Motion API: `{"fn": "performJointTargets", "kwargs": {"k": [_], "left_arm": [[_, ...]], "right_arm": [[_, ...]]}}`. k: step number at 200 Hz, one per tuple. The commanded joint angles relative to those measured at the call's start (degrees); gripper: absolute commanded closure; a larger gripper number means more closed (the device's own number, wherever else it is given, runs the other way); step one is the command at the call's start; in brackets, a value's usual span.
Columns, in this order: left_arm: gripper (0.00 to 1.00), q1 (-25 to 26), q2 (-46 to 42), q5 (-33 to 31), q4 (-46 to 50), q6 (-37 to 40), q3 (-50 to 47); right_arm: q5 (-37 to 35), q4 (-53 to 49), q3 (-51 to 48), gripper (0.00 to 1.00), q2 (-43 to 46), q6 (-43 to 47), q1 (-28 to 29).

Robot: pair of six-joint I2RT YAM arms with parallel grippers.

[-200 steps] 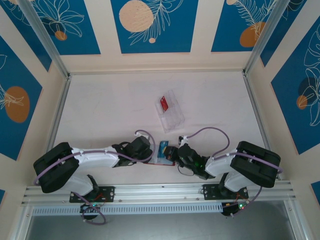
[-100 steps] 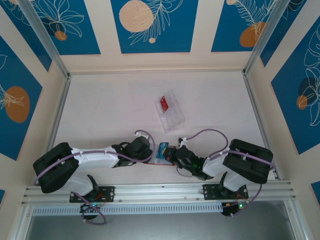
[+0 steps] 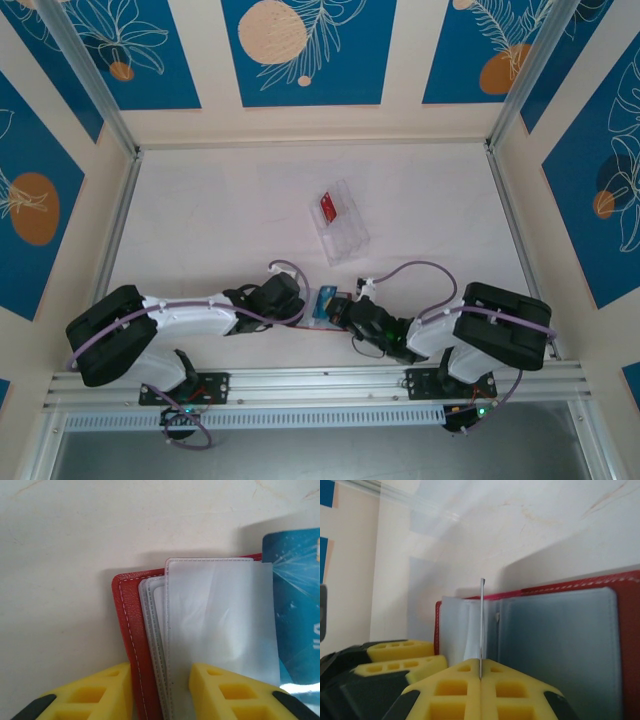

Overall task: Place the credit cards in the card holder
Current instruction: Insert the credit card into the card slot.

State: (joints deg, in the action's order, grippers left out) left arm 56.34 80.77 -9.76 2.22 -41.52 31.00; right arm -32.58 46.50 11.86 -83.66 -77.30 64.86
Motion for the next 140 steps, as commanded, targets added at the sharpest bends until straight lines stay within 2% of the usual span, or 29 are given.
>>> {"fn": "performJointTargets", "kwargs": {"k": [1, 47, 89, 140], "left_arm": [[0.66, 0.7, 2.81, 0.33, 8.4, 0.3, -2.95], [0.66, 0.7, 2.63, 0.44, 8.94, 0.56, -2.62], [0.66, 0.7, 2.68, 0.24, 9.18, 0.56, -2.44], [0.66, 0.71, 3.05, 0.18, 9.47, 0.65, -1.98]], "right_arm": [[-2.56, -4.06, 0.62, 1.0, 1.57, 2.21, 1.36], [-2.41, -2.39, 1.57, 1.0, 0.16, 5.55, 0.35], [-2.49, -1.46, 1.53, 1.0, -0.79, 4.65, -0.09], [-3.74, 6.19, 0.31, 1.0, -5.79, 2.97, 0.58]]}}
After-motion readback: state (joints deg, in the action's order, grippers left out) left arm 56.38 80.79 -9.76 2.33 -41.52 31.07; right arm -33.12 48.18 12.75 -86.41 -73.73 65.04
